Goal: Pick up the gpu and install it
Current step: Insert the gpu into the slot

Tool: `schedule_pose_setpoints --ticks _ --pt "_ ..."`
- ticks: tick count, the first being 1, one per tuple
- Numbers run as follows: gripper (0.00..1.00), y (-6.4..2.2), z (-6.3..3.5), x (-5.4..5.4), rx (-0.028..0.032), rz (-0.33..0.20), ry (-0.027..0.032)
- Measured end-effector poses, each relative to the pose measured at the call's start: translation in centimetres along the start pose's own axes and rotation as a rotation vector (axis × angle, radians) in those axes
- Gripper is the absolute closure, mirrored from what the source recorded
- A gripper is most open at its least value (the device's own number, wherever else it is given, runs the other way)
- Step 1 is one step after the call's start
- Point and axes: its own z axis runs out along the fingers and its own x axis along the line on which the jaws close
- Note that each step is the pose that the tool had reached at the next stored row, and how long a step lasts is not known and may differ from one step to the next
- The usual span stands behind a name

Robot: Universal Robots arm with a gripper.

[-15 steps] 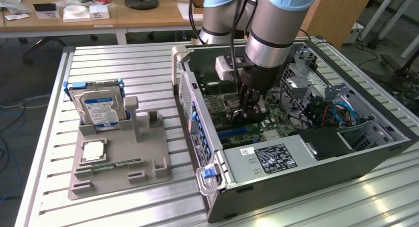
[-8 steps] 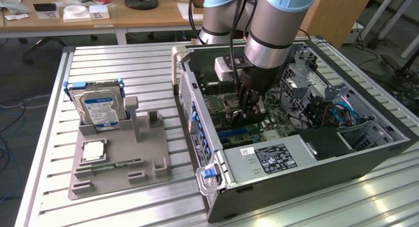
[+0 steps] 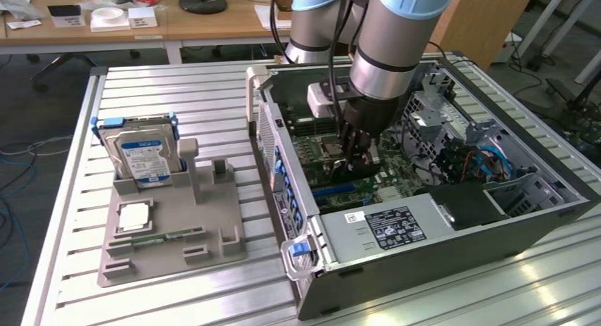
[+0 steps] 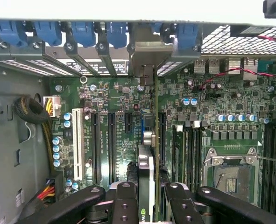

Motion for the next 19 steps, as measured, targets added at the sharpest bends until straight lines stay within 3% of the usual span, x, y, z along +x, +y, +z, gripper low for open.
schedule_pose_setpoints --ticks 14,15,16,19 --pt "0.73 0.00 0.17 0.02 0.0001 0.000 0.0002" --pt "0.73 0.01 0.17 0.04 0.0003 0.000 0.0008" --pt "0.73 -0.01 0.17 0.05 0.0002 0.000 0.0060" --pt "0.73 0.00 0.23 0.05 0.0003 0.000 0.0072"
